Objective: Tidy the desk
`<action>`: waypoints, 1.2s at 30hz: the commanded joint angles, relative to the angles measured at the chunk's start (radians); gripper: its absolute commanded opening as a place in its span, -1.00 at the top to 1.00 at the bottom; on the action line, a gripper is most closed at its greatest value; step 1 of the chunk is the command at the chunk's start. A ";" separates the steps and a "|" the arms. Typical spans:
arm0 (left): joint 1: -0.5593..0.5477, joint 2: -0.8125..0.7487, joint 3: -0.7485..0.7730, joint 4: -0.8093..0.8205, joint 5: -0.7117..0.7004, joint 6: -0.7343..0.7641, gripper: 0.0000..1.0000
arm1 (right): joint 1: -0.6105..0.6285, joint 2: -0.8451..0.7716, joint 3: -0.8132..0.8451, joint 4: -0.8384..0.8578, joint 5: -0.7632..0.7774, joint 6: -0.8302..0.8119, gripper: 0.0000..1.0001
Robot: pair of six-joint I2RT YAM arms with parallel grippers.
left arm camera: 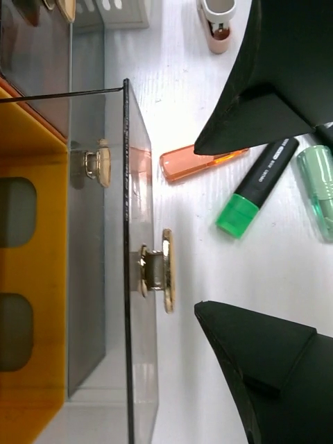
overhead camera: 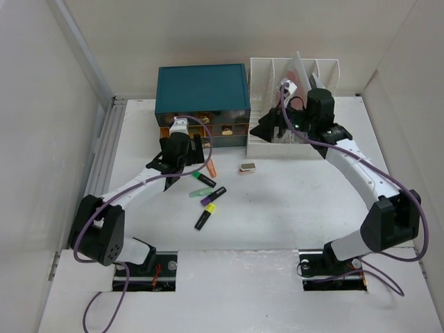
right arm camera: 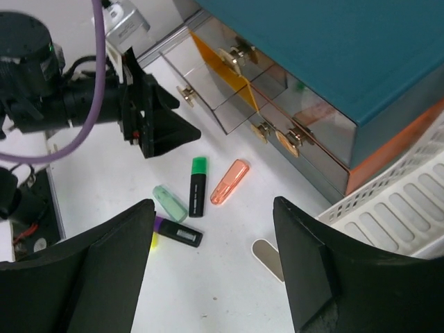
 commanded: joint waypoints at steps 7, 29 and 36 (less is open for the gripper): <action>0.000 -0.328 -0.020 -0.077 0.072 -0.078 -0.70 | 0.017 0.112 0.074 -0.227 -0.177 -0.567 -0.39; 0.012 -0.894 -0.131 -0.024 -0.121 -0.026 -0.73 | 0.273 0.355 0.011 -0.369 0.352 -1.211 -0.07; 0.012 -0.923 -0.131 -0.024 -0.104 -0.026 -0.73 | 0.299 0.433 0.065 -0.366 0.431 -1.179 0.00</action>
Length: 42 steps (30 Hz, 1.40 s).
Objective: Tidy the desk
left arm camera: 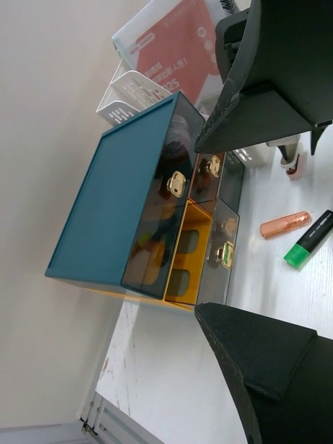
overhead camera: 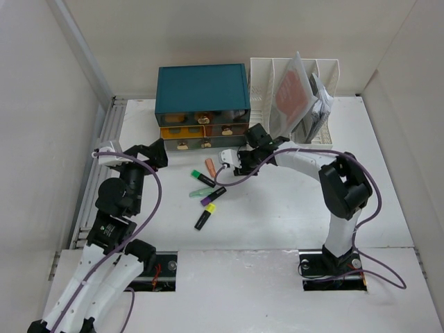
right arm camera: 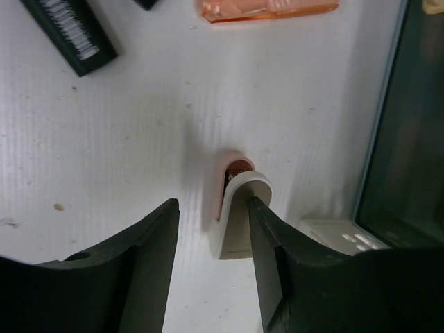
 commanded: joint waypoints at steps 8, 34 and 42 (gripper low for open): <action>0.001 -0.023 0.007 0.028 0.023 0.013 -0.73 | 0.006 0.041 0.037 0.056 0.095 0.056 -0.03; 0.001 -0.041 0.007 0.028 0.023 0.013 -0.73 | 0.006 -0.019 0.037 0.098 0.094 0.097 -0.08; 0.001 -0.041 0.007 0.028 0.023 0.013 -0.73 | 0.006 -0.037 0.028 0.108 0.117 0.107 -0.08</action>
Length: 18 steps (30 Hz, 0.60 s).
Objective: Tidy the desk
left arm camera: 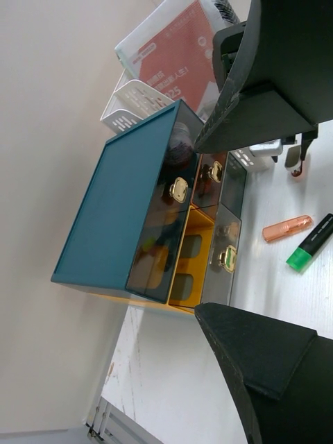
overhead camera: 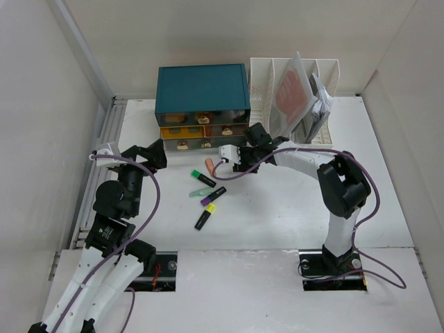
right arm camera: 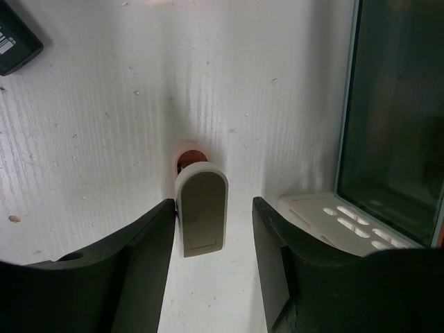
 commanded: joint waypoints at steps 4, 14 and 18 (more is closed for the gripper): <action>0.001 -0.013 0.007 0.028 0.008 0.010 -0.73 | 0.005 -0.076 0.007 0.048 0.007 0.027 -0.08; 0.001 -0.013 0.007 0.028 -0.001 0.010 -0.73 | 0.005 0.023 0.054 -0.012 -0.016 0.027 -0.08; 0.001 -0.013 0.007 0.028 -0.001 0.010 -0.73 | 0.005 0.023 0.054 -0.012 -0.016 0.027 -0.08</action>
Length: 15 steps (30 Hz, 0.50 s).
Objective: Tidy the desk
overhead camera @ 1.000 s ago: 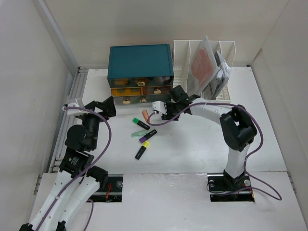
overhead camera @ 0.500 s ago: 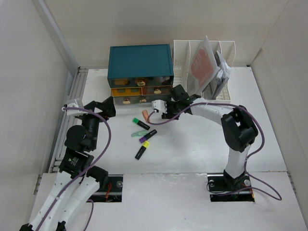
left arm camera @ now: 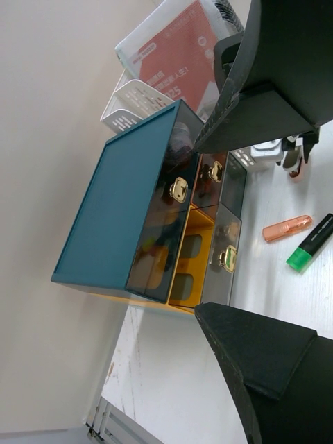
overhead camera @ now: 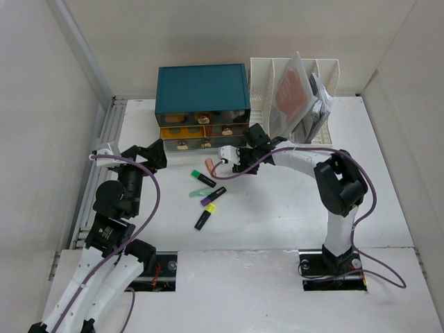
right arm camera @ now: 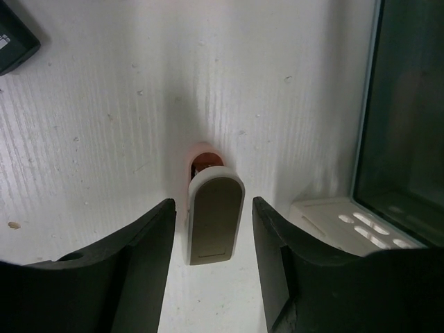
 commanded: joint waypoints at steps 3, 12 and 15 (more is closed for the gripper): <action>0.001 -0.013 0.007 0.028 -0.001 0.010 -0.73 | 0.005 0.017 0.052 -0.027 -0.017 0.012 -0.05; 0.001 -0.022 0.007 0.028 -0.010 0.020 -0.73 | 0.005 -0.001 0.083 -0.056 -0.056 0.012 0.89; 0.001 -0.022 0.007 0.028 -0.010 0.020 -0.73 | 0.023 -0.035 0.104 -0.080 -0.076 0.025 0.96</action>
